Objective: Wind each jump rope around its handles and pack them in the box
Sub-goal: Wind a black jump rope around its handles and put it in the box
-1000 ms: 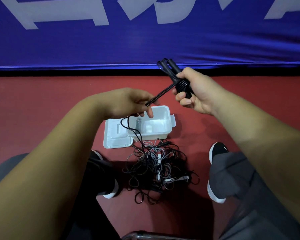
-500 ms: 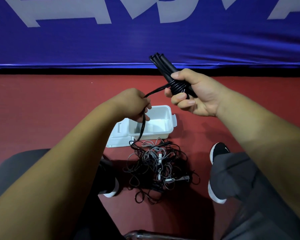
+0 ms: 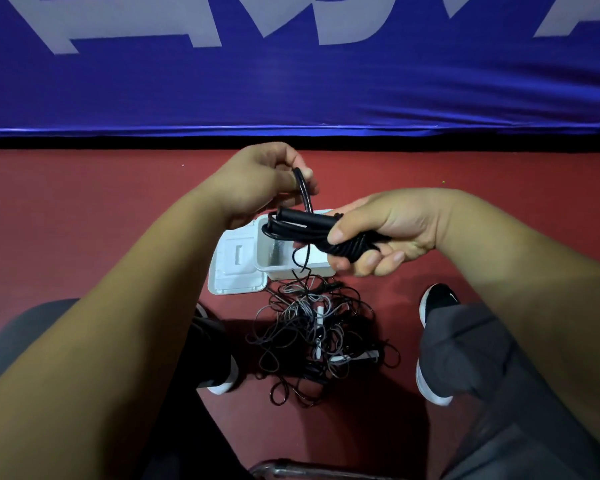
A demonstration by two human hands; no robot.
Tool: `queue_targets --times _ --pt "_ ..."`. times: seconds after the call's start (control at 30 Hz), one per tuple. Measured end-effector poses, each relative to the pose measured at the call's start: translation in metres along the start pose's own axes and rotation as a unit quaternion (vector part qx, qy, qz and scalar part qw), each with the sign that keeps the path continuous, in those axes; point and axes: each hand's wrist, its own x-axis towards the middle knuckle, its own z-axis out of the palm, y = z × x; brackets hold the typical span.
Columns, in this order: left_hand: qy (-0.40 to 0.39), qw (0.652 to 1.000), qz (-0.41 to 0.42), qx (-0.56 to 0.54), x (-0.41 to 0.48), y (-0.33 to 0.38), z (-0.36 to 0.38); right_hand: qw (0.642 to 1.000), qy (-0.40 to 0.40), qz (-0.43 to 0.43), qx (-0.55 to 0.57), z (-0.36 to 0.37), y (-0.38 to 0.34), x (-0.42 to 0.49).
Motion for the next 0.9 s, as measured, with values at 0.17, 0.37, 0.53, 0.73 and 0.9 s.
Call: queue_targets --times 0.17,0.37,0.53,0.73,0.9 --pt "0.024 0.997 0.064 0.046 0.000 0.006 -0.005 0.996 0.074 0.020 -0.043 -0.001 0.003 0.006" --pt "0.012 0.933 0.159 0.324 -0.008 0.014 -0.005 0.963 0.235 0.017 -0.134 -0.020 0.008 0.023" --pt "-0.065 0.864 0.147 0.477 -0.009 0.006 -0.004 0.894 0.387 -0.023 -0.225 -0.032 0.010 0.028" --pt "-0.046 0.860 0.067 0.503 -0.007 -0.006 -0.002 0.862 0.457 -0.085 -0.203 -0.027 0.003 0.033" --pt "-0.034 0.911 -0.031 0.411 -0.007 -0.016 0.010 0.894 0.413 -0.149 -0.090 -0.018 0.000 0.038"
